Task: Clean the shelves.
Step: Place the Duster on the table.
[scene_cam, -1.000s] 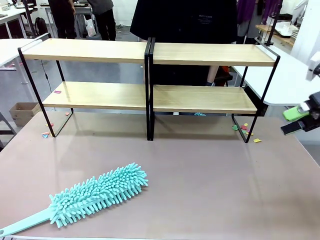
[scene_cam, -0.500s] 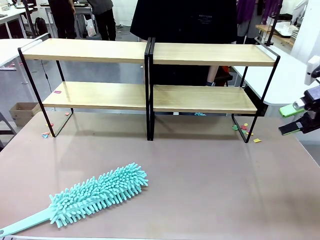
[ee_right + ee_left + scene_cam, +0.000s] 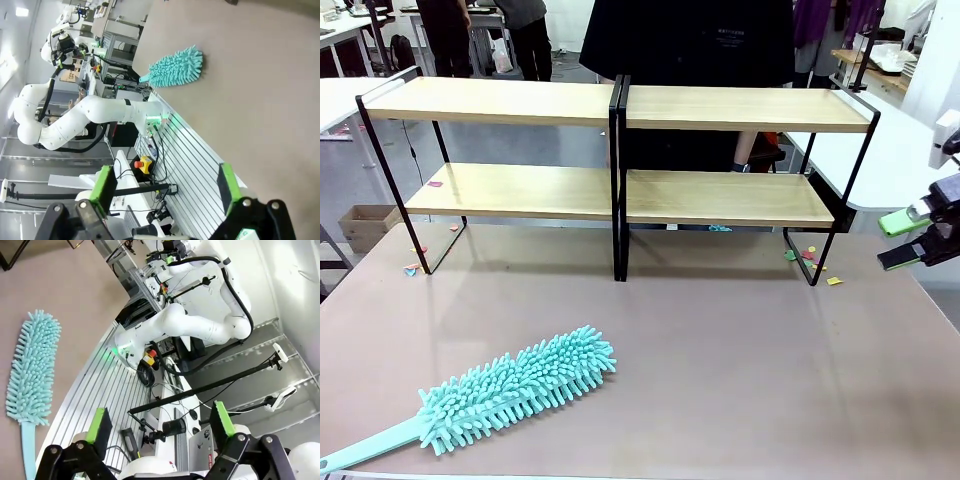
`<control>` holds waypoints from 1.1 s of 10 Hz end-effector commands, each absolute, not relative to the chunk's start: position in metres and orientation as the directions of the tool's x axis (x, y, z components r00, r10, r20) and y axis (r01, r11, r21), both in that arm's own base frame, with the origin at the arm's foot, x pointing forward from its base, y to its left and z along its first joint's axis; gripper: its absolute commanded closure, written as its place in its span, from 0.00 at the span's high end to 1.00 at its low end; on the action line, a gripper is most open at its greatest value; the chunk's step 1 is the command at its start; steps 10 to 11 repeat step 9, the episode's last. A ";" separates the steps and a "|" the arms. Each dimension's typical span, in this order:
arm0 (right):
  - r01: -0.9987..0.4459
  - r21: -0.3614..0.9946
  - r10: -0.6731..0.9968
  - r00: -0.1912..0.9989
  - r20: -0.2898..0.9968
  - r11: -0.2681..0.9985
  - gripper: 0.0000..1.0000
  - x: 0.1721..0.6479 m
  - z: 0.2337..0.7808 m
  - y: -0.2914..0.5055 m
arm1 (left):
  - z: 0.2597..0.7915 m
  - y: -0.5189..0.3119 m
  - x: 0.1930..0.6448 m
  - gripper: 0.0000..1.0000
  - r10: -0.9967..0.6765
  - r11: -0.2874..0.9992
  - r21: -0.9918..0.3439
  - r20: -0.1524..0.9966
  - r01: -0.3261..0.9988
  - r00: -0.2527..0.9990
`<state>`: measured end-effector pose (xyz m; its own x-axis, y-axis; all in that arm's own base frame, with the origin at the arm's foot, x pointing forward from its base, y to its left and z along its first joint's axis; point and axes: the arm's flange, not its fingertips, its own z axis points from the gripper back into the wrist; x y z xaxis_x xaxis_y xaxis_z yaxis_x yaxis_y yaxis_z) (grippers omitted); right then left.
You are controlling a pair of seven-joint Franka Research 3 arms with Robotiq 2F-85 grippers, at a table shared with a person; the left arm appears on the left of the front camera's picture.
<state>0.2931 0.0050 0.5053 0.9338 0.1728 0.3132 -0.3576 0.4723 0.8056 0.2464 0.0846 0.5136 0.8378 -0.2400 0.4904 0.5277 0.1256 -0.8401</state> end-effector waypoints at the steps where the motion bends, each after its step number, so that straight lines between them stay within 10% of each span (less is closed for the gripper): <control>1: -0.373 0.797 0.189 0.928 0.322 0.475 1.00 0.293 0.506 0.003 | 0.513 0.088 0.244 1.00 -0.257 0.113 -0.830 0.507 0.547 0.823; 11: -0.373 0.797 0.189 0.928 0.322 0.475 1.00 0.293 0.506 0.003 | 0.513 0.088 0.244 1.00 -0.257 0.113 -0.830 0.507 0.547 0.823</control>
